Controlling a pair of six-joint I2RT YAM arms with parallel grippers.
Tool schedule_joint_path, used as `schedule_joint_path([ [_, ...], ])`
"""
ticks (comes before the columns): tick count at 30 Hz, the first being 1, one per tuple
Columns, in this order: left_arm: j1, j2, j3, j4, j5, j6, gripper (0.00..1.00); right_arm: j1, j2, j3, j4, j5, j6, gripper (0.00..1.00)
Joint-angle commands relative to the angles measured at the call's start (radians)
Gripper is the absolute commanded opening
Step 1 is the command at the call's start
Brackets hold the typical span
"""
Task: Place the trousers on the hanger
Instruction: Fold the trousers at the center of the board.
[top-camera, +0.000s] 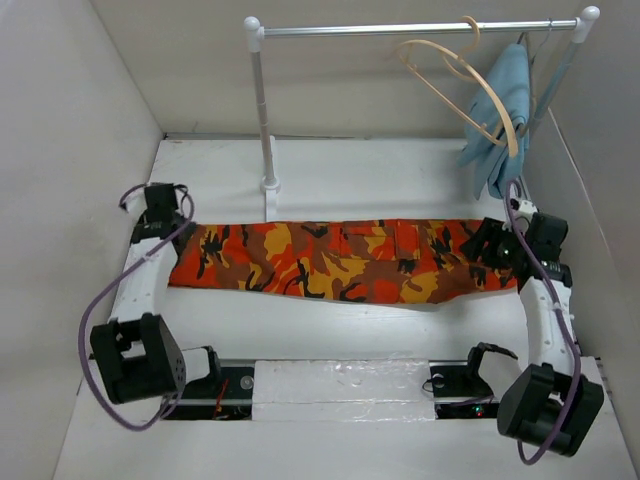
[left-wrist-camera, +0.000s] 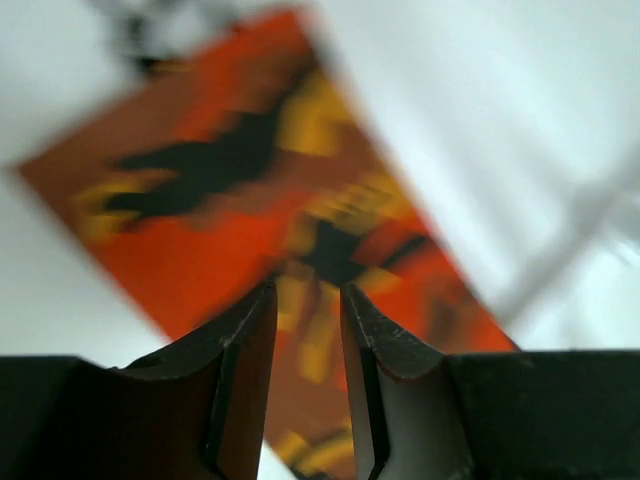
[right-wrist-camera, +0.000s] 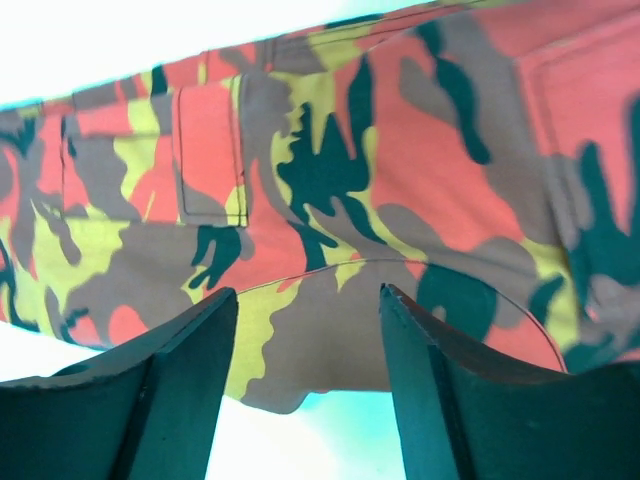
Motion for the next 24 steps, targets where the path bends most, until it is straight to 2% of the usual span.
schedule_joint_path([
  [1,-0.175,-0.089,0.068,0.127,0.185,0.012,0.28,-0.055,-0.038,-0.003,-0.03,0.056,0.071,0.66],
  [2,-0.304,-0.071,0.077,0.132,0.19,0.012,0.28,-0.095,-0.036,-0.05,-0.011,-0.001,0.099,0.67],
  [4,-0.437,-0.04,0.094,0.132,0.185,-0.001,0.28,-0.13,-0.023,-0.129,0.097,-0.117,0.206,0.67],
  [5,-0.571,-0.011,0.096,0.135,0.165,-0.003,0.27,-0.14,-0.018,-0.196,0.14,-0.182,0.25,0.67],
  [7,-0.702,0.014,0.096,0.17,0.144,-0.012,0.27,-0.178,-0.033,-0.235,0.217,-0.184,0.315,0.67],
  [8,-0.765,0.041,0.1,0.179,0.115,-0.017,0.27,-0.196,-0.044,-0.238,0.219,-0.172,0.324,0.67],
  [9,-0.88,0.06,0.108,0.195,0.101,-0.018,0.27,-0.245,-0.056,-0.235,0.225,-0.175,0.331,0.68],
  [12,-1.051,0.144,0.154,0.206,0.058,-0.006,0.27,-0.287,-0.027,-0.189,0.205,-0.109,0.314,0.7],
  [16,-1.169,0.248,0.209,0.192,0.029,-0.001,0.28,-0.492,0.013,-0.223,0.271,-0.103,0.325,0.7],
  [20,-1.188,0.296,0.156,0.198,0.03,-0.031,0.27,-0.624,0.1,-0.215,0.34,-0.112,0.326,0.71],
  [24,-1.165,0.272,0.073,0.219,0.018,-0.035,0.27,-0.686,0.213,-0.158,0.368,-0.116,0.3,0.72],
])
